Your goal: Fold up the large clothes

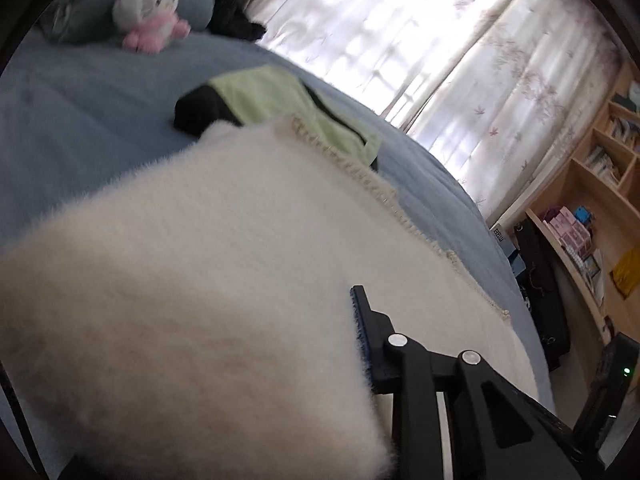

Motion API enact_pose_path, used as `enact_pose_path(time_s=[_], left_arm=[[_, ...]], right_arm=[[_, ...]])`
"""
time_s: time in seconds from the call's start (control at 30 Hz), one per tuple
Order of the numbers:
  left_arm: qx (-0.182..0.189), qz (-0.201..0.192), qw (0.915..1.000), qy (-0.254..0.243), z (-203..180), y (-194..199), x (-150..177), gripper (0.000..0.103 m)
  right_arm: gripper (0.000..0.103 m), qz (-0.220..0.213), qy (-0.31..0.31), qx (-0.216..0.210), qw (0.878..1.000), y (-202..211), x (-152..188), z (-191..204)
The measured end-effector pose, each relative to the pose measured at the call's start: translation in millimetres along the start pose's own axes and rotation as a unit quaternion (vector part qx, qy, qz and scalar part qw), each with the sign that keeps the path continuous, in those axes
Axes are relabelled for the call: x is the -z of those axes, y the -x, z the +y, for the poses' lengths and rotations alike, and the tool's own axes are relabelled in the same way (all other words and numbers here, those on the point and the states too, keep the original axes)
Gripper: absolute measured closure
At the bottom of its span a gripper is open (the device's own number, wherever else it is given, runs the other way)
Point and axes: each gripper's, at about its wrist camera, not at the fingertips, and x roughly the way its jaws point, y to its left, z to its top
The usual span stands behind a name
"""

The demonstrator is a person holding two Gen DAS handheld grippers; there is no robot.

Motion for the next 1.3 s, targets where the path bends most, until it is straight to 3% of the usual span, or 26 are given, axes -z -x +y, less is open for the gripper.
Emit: enact_pose_path(time_s=[0.2, 0.57, 0.97, 1.1, 1.2, 1.3], left_arm=[[-0.03, -0.036, 0.9954, -0.084, -33.9, 30.3, -2.6, 0.08], [-0.052, -0.01, 0.9885, -0.141, -110.3, 44.6, -22.1, 0.082], [-0.027, 0.004, 0.9758, -0.217, -201.1, 55.9, -2.5, 0.082], [-0.013, 0.018, 0.9717, -0.235, -224.2, 50.6, 6.4, 0.082], [-0.004, 0.029, 0.9692, -0.245, -239.0, 44.2, 16.0, 0.082], [0.005, 0.042, 0.9657, -0.256, -255.2, 35.1, 29.3, 0.082]], right_arm=[[0.064, 0.003, -0.004, -0.015, 1.0, -3.5, 9.1, -7.0], [0.063, -0.001, -0.027, -0.047, 0.999, -7.7, 12.5, -17.9], [0.063, 0.036, -0.079, -0.111, 0.99, -7.4, 7.6, -41.8], [0.064, 0.055, -0.133, -0.151, 0.978, 11.8, 8.7, -68.6], [0.064, 0.038, -0.169, -0.138, 0.975, 36.4, 16.5, -100.8], [0.064, 0.012, -0.187, -0.086, 0.978, 61.2, 23.2, -135.4]])
